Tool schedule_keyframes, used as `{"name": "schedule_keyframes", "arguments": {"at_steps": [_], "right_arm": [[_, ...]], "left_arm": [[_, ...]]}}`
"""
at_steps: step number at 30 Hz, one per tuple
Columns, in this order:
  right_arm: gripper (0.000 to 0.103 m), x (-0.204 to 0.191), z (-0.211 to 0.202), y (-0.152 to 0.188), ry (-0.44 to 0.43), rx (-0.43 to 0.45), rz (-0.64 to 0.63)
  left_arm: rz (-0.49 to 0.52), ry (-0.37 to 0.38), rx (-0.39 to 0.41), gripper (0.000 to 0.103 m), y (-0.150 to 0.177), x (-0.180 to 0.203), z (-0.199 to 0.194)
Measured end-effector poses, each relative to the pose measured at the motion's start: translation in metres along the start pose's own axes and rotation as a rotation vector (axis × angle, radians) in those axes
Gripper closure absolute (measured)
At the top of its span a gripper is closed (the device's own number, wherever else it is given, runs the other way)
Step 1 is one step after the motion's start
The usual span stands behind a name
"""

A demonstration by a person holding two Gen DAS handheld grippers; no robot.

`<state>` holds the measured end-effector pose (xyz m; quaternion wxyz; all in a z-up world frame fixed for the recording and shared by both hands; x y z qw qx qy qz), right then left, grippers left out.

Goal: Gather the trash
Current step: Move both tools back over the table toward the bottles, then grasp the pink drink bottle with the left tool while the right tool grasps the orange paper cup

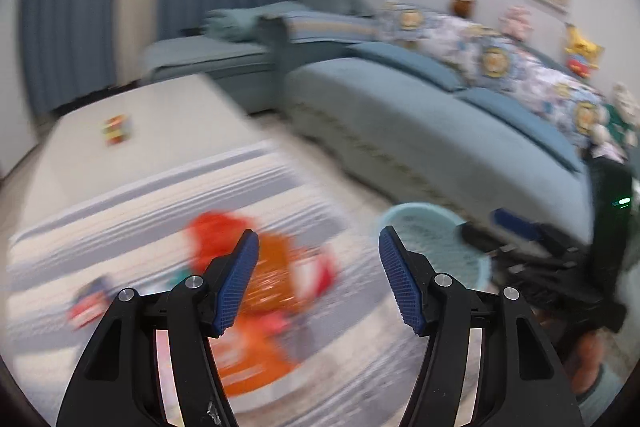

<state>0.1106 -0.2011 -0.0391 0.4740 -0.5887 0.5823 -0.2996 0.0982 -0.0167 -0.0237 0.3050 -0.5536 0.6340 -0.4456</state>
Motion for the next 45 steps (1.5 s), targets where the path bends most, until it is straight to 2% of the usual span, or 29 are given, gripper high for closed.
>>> {"name": "schedule_keyframes", "arguments": {"at_steps": [2,6,9,12,20,23,24,34,38,42,45], "right_arm": [[0.038,-0.022,0.004,0.005,-0.040,-0.013,-0.028],[0.043,-0.063,0.013,0.021,-0.113,-0.055,-0.073],[0.043,-0.095,0.021,0.039,-0.160,-0.102,-0.111],[0.043,-0.120,0.031,0.057,-0.193,-0.145,-0.132],[0.043,-0.150,0.046,0.089,-0.263,-0.237,-0.131],[0.043,-0.158,0.054,0.098,-0.283,-0.276,-0.116],[0.043,-0.160,0.056,0.100,-0.287,-0.285,-0.112],[0.043,-0.174,0.077,0.131,-0.306,-0.417,-0.081],[0.043,-0.176,0.089,0.143,-0.332,-0.478,-0.019],[0.042,-0.184,0.096,0.148,-0.365,-0.511,0.018],[0.043,-0.194,0.098,0.151,-0.383,-0.513,-0.003]], "left_arm": [[-0.056,-0.068,-0.035,0.042,0.015,-0.034,-0.010],[-0.153,-0.186,-0.107,0.042,0.050,-0.088,-0.019],[-0.262,-0.207,-0.156,0.042,0.082,-0.118,-0.016],[-0.316,-0.207,-0.199,0.042,0.106,-0.129,-0.007],[-0.388,-0.175,-0.258,0.044,0.139,-0.138,0.006],[-0.385,-0.175,-0.277,0.054,0.145,-0.138,0.010],[-0.386,-0.174,-0.281,0.054,0.148,-0.138,0.011],[-0.433,-0.154,-0.258,0.055,0.160,-0.149,-0.011],[-0.431,-0.141,-0.260,0.055,0.168,-0.152,-0.028],[-0.442,-0.130,-0.257,0.055,0.173,-0.153,-0.037],[-0.434,-0.138,-0.256,0.055,0.172,-0.152,-0.037]]}}
Point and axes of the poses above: each gripper's, at about its wrist camera, not at the fingertips, and z roughly the way its jaws point, x to its right, y to its underside, the point moved 7 cm from there along z, roughly the way its jaws point, and after that the axes turned 14 degrees about x, right-handed, at the moved point
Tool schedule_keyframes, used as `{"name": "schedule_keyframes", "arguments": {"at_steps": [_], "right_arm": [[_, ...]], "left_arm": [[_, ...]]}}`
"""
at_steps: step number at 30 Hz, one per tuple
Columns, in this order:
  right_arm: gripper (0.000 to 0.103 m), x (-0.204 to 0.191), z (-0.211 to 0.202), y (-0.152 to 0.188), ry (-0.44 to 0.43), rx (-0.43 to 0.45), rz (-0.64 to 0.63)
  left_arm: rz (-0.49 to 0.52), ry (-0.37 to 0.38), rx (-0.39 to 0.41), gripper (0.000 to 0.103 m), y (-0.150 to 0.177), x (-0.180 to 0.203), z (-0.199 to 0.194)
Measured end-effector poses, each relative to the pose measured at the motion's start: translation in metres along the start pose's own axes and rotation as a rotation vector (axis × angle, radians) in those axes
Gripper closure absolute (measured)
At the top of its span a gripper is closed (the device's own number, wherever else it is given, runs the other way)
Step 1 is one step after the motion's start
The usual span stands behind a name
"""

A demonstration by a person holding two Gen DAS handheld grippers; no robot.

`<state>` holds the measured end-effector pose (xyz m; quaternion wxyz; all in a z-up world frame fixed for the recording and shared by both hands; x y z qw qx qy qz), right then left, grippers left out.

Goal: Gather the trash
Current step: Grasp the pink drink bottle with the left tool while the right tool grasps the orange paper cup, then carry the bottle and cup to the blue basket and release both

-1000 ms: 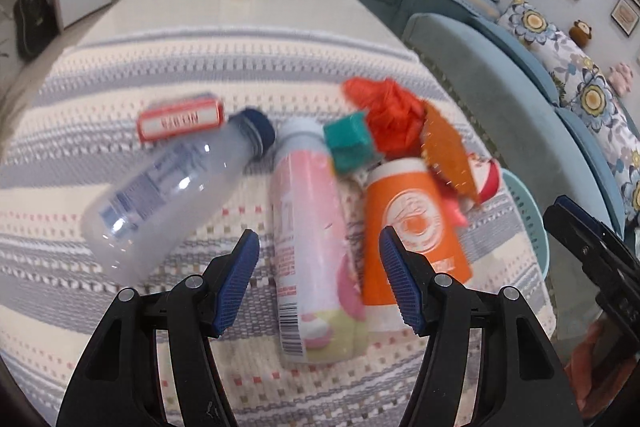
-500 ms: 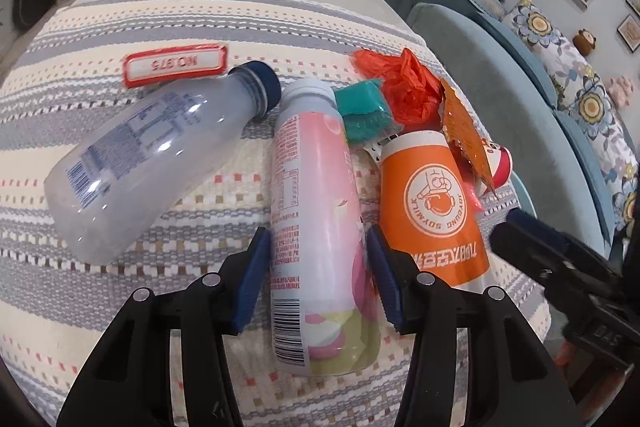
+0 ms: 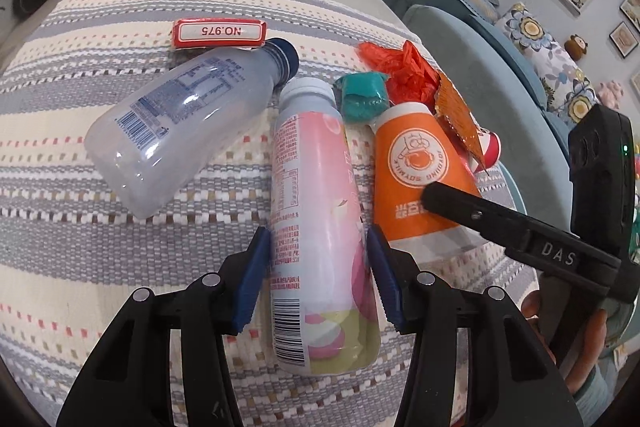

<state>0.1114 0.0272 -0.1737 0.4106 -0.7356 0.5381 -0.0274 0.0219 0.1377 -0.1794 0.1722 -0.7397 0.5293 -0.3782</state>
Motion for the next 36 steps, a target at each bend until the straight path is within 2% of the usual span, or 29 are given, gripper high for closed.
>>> {"name": "schedule_keyframes", "arguments": {"at_steps": [2,4,6,9,11,17,22,26,30,36], "right_arm": [[0.044,-0.002,0.005,0.003,-0.004,-0.018,-0.002],[0.049,-0.004,0.005,0.005,-0.030,-0.018,0.000],[0.050,-0.004,0.001,0.002,-0.002,0.003,-0.022],[0.052,-0.003,-0.004,0.005,-0.010,0.009,-0.023],[0.052,-0.004,-0.013,0.002,-0.006,0.038,-0.042],[0.052,-0.018,-0.047,-0.009,-0.017,0.144,-0.100],[0.052,-0.012,-0.074,-0.019,-0.018,0.211,-0.081],[0.052,0.003,-0.093,-0.024,-0.008,0.239,-0.054],[0.052,0.024,-0.104,-0.024,0.051,0.252,-0.050],[0.052,0.050,-0.123,-0.024,0.089,0.272,-0.020]], "left_arm": [[0.008,-0.009,0.005,0.055,0.000,0.004,0.002],[0.007,-0.004,0.008,0.055,0.000,0.006,0.003],[0.003,-0.001,0.010,0.055,-0.001,0.008,0.004],[0.008,0.001,0.014,0.055,-0.001,0.013,0.007],[0.007,0.012,0.018,0.056,-0.003,0.014,0.005],[0.011,0.128,0.081,0.056,-0.014,0.025,-0.013],[0.050,0.135,0.083,0.056,-0.020,0.033,-0.020],[0.129,0.094,0.004,0.056,-0.014,0.039,-0.011],[0.208,0.047,-0.080,0.056,-0.002,0.046,0.007],[0.279,-0.009,-0.133,0.054,0.003,0.059,0.035]]}}
Point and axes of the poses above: each gripper's, at about its wrist camera, not at the fingertips, and z roughly the way its jaws point, x to its right, y to its underside, the point moved 7 cm from there along z, roughly the way its jaws point, and after that the axes turned 14 degrees about x, right-handed, at the moved point
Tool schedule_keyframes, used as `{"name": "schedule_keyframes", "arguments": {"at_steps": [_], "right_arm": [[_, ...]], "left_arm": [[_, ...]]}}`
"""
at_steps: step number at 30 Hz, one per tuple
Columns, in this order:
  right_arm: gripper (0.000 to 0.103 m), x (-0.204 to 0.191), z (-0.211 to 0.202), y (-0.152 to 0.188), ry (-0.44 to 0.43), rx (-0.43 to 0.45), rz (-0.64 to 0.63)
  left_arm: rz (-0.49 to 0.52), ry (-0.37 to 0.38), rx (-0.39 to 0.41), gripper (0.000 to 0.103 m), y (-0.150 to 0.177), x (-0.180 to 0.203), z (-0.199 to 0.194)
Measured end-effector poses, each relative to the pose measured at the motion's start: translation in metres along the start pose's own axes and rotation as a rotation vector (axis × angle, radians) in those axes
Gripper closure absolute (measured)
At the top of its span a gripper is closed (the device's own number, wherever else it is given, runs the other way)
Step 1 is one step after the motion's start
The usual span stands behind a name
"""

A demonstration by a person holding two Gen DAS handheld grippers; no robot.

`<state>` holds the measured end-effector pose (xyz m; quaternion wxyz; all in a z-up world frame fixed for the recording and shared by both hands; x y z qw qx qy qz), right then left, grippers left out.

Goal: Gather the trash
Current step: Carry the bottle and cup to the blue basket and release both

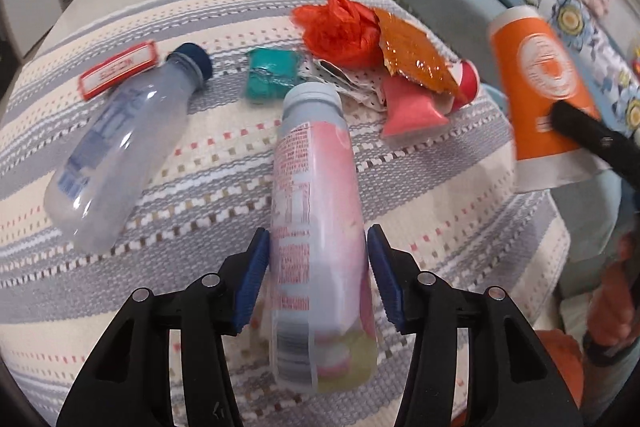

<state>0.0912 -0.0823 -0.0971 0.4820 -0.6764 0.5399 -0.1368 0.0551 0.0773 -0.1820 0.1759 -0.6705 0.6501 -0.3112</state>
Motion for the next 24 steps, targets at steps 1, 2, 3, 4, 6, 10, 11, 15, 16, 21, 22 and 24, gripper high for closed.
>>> {"name": "schedule_keyframes", "arguments": {"at_steps": [1,2,3,4,6,10,11,15,16,21,22,24], "right_arm": [[0.052,0.005,-0.004,-0.002,0.007,0.008,0.003],[0.052,0.011,-0.008,-0.003,0.011,0.015,0.009],[0.052,0.015,-0.011,-0.004,0.014,0.020,0.015],[0.052,0.021,-0.014,-0.007,0.019,0.028,0.023],[0.052,0.032,-0.022,-0.013,0.033,0.052,0.035],[0.052,0.051,-0.042,-0.028,0.070,0.117,0.056],[0.052,0.057,-0.048,-0.032,0.078,0.132,0.063],[0.052,0.084,-0.069,-0.051,0.130,0.194,0.089],[0.052,0.093,-0.076,-0.056,0.153,0.212,0.094],[0.052,0.138,-0.096,-0.065,0.227,0.248,0.141],[0.052,0.151,-0.099,-0.065,0.250,0.253,0.154],[0.052,0.169,-0.101,-0.064,0.285,0.250,0.171]], "left_arm": [[0.003,-0.007,-0.007,0.053,-0.001,0.001,0.004],[0.004,-0.013,-0.015,0.055,-0.003,0.002,0.009],[0.008,-0.015,-0.020,0.056,-0.003,0.002,0.012],[0.014,-0.016,-0.018,0.056,-0.004,0.004,0.015],[0.006,-0.011,0.002,0.057,-0.010,0.006,0.014],[-0.013,0.055,0.117,0.057,-0.037,0.023,-0.011],[-0.007,0.065,0.136,0.057,-0.043,0.028,-0.015],[0.063,0.118,0.238,0.057,-0.081,0.074,-0.036],[0.074,0.140,0.252,0.057,-0.091,0.088,-0.038],[0.127,0.247,0.267,0.057,-0.123,0.159,-0.031],[0.145,0.257,0.264,0.057,-0.125,0.172,-0.026],[0.187,0.286,0.249,0.057,-0.130,0.205,-0.013]]}}
Point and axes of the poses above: each gripper's, at about its wrist camera, not at the fingertips, and z roughly the way its jaws point, x to its right, y to its underside, the point moved 7 cm from there along z, roughly the way its jaws point, and after that the axes turned 14 degrees about x, right-handed, at the moved point
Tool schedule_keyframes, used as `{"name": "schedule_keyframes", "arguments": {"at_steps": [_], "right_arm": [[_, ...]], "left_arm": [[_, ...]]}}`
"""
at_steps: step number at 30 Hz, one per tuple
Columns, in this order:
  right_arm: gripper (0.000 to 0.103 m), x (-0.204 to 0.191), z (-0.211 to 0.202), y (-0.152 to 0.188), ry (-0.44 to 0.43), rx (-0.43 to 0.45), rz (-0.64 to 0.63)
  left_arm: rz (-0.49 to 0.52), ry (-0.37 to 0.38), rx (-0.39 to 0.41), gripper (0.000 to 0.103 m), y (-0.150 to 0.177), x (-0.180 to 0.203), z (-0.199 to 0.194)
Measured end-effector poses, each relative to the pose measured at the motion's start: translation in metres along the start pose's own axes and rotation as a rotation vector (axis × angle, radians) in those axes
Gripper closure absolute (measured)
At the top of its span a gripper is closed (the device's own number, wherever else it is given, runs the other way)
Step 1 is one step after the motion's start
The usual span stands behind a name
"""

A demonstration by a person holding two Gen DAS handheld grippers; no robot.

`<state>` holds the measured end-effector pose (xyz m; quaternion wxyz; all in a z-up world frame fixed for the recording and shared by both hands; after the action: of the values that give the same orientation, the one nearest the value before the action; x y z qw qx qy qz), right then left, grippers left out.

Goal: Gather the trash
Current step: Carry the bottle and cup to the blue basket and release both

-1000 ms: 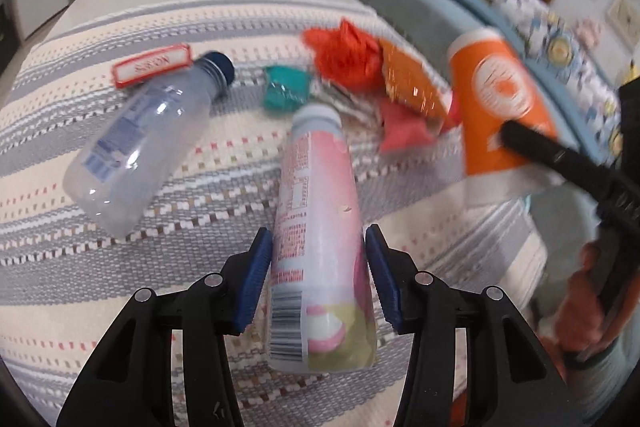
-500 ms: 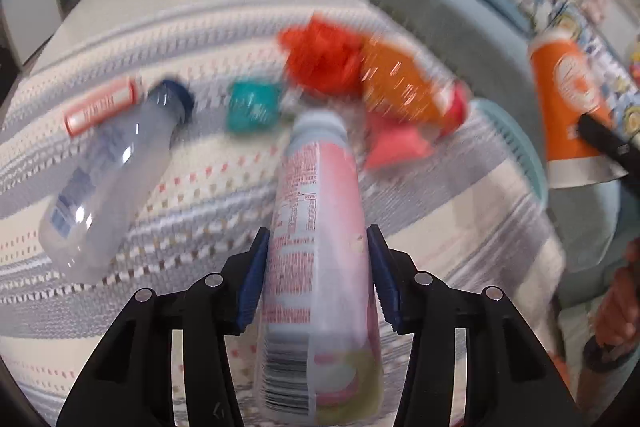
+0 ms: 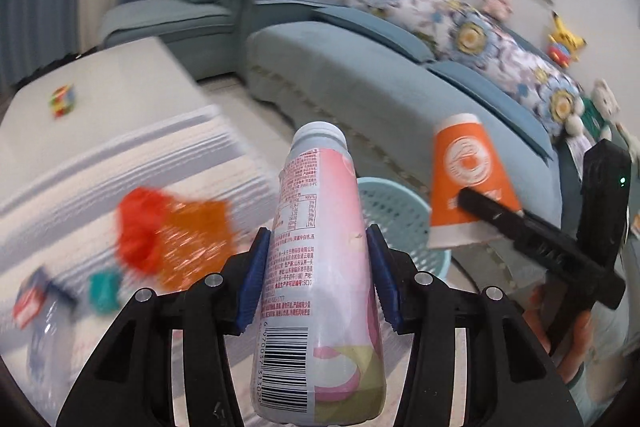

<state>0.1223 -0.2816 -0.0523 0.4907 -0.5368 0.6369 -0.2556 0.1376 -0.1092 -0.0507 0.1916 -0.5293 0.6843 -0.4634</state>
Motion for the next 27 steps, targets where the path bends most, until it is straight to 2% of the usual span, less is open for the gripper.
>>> {"name": "schedule_keyframes", "arguments": {"at_steps": [4,7,11,16,20,21,27], "right_arm": [[0.052,0.040,0.014,0.012,0.110,-0.032,0.013],[0.051,0.069,0.028,0.035,0.182,-0.087,0.041],[0.051,0.105,0.048,0.069,0.267,-0.185,0.086],[0.049,0.134,0.064,0.102,0.307,-0.278,0.149],[0.048,0.143,0.067,0.114,0.373,-0.300,0.138],[0.048,0.143,0.067,0.115,0.376,-0.300,0.137],[0.048,0.139,0.064,0.113,0.346,-0.280,0.163]], "left_arm": [[0.067,0.019,-0.099,0.057,0.006,0.036,0.052],[0.103,0.028,-0.158,0.057,0.020,0.058,0.089],[0.089,0.075,-0.233,0.057,0.044,0.070,0.126],[0.060,0.100,-0.311,0.056,0.076,0.075,0.163],[0.061,0.099,-0.322,0.054,0.088,0.072,0.168],[0.060,0.116,-0.316,0.049,0.086,0.072,0.166],[0.034,0.137,-0.271,0.048,0.071,0.069,0.152]]}}
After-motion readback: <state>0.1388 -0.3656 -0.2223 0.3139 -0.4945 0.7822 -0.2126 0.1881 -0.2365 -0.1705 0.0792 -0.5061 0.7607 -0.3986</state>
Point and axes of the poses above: each gripper's, at about its wrist camera, not at the fingertips, and z roughly the way its jaws point, x to its right, y to its underside, the point moved 7 cm from there along z, roughly the way its jaws point, and after that the axes turned 14 degrees about x, right-handed, at the moved point
